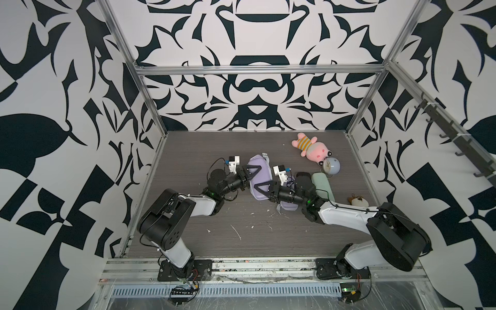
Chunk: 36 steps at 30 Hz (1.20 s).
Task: Put umbrellas into zippered umbrella sleeves
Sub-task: Pick up the umbrella sleeve at the center of the board, then zip the zipper on the umbrella sleeve.
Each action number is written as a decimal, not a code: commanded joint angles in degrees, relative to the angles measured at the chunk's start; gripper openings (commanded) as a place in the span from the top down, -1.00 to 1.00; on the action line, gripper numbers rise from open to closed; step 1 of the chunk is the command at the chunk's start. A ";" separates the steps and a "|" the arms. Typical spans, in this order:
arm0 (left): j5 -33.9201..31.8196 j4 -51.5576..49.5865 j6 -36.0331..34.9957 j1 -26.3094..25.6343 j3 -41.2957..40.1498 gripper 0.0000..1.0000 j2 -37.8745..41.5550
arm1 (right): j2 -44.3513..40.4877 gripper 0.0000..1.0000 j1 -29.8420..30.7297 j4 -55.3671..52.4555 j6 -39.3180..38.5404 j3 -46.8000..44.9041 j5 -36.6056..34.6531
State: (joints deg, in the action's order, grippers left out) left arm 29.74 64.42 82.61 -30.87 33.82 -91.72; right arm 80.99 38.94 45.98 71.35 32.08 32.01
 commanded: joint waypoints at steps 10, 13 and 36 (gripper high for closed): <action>7.92 -8.32 -8.46 0.65 5.97 0.05 1.47 | -3.74 0.30 2.02 -2.44 -1.13 2.52 1.49; 11.02 -8.75 -8.83 3.14 8.59 0.40 0.61 | -4.58 -0.09 0.49 -4.67 -5.26 1.53 3.26; 31.09 -60.75 -50.05 8.85 26.58 0.82 8.28 | -19.57 0.17 10.58 -32.00 -86.22 9.35 -42.56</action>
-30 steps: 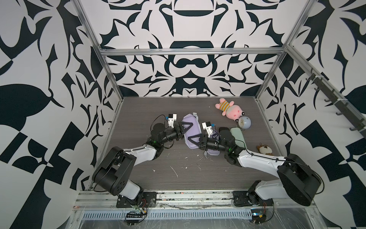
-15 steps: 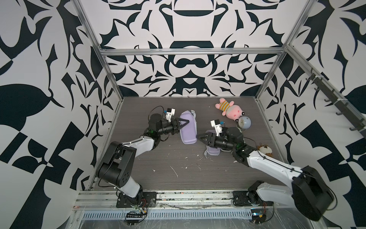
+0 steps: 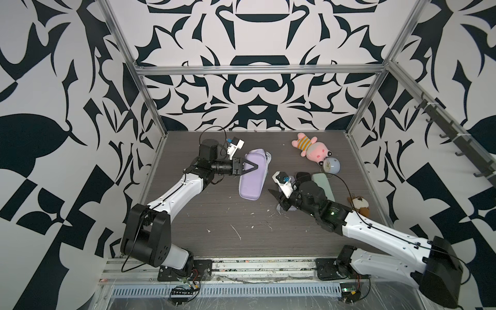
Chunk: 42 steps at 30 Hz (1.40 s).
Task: Put umbrellas into zippered umbrella sleeves
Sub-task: Zip the zipper on the umbrella sleeve.
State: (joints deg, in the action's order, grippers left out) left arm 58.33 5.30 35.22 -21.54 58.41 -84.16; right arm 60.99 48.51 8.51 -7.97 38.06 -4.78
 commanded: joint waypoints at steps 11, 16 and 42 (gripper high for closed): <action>2.32 -4.07 -3.85 -1.57 1.88 0.84 0.22 | 4.86 0.22 2.06 6.87 -10.51 6.70 -7.83; 2.23 -8.21 -6.37 -2.06 1.97 0.88 -0.48 | 5.77 0.25 2.06 5.14 -13.19 8.84 -8.21; -1.46 -15.45 -10.26 -2.38 3.63 0.63 -0.73 | 9.96 1.00 3.13 -8.98 -22.75 16.08 0.28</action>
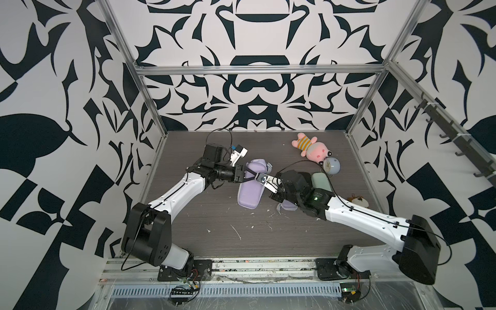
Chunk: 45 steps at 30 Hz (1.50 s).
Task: Put umbrellas into zippered umbrella sleeves
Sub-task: Zip the zipper on the umbrella sleeve.
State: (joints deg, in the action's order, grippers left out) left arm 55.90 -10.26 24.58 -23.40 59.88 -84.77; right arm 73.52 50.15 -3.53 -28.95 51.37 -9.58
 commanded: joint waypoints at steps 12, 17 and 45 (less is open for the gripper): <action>-3.36 7.91 6.53 2.02 3.62 0.89 -0.65 | -1.80 1.00 12.63 -7.85 -3.98 1.50 10.93; -6.84 11.94 8.18 2.01 2.03 1.00 -1.36 | -0.20 1.00 13.53 -2.66 2.49 1.50 9.76; -21.25 52.55 37.55 0.97 -16.75 0.63 -1.82 | -11.42 -0.36 -11.37 12.88 68.95 -13.36 35.02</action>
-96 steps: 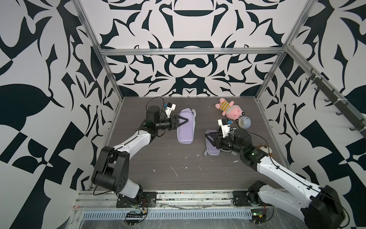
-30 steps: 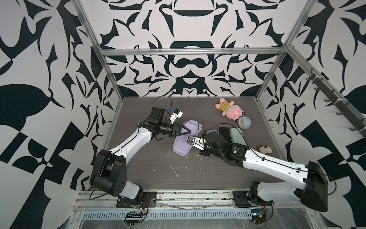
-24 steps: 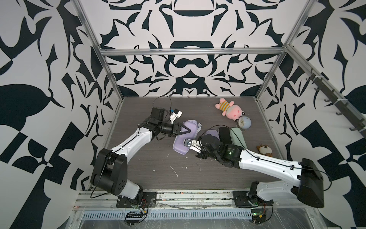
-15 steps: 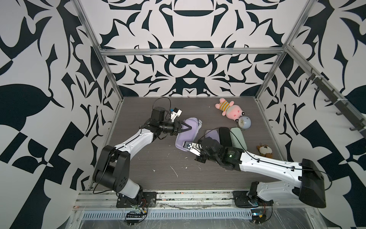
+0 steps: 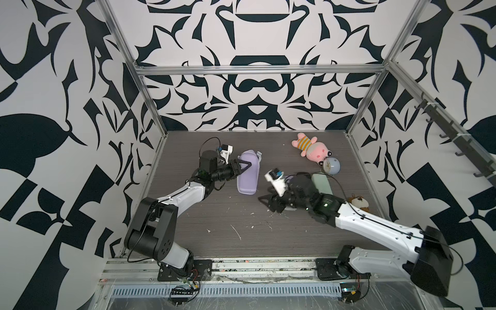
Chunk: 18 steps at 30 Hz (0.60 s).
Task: Put umbrellas into zippered umbrella sleeves
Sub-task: Zip the zipper on the umbrella sleeve, then adjust the umbrella sleeve.
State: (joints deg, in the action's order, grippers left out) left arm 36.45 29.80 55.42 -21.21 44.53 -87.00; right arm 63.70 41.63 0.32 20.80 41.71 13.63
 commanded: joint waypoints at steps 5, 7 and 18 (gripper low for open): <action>-2.50 19.19 12.87 -4.03 -3.82 0.54 -0.63 | 0.89 -0.46 -3.39 20.09 26.28 -5.73 13.90; -3.12 22.29 15.80 -4.48 -4.93 0.51 -0.64 | 2.57 -0.47 -3.44 22.19 26.73 -6.26 13.96; -4.68 22.43 19.97 -10.60 -9.66 -0.26 4.16 | 13.01 0.18 -4.07 43.15 35.96 -4.86 17.23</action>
State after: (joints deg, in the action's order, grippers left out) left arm 30.55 48.77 74.00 -30.79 36.23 -86.96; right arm 77.03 37.91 32.25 53.06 35.14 30.50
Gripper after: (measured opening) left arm 0.619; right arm 0.478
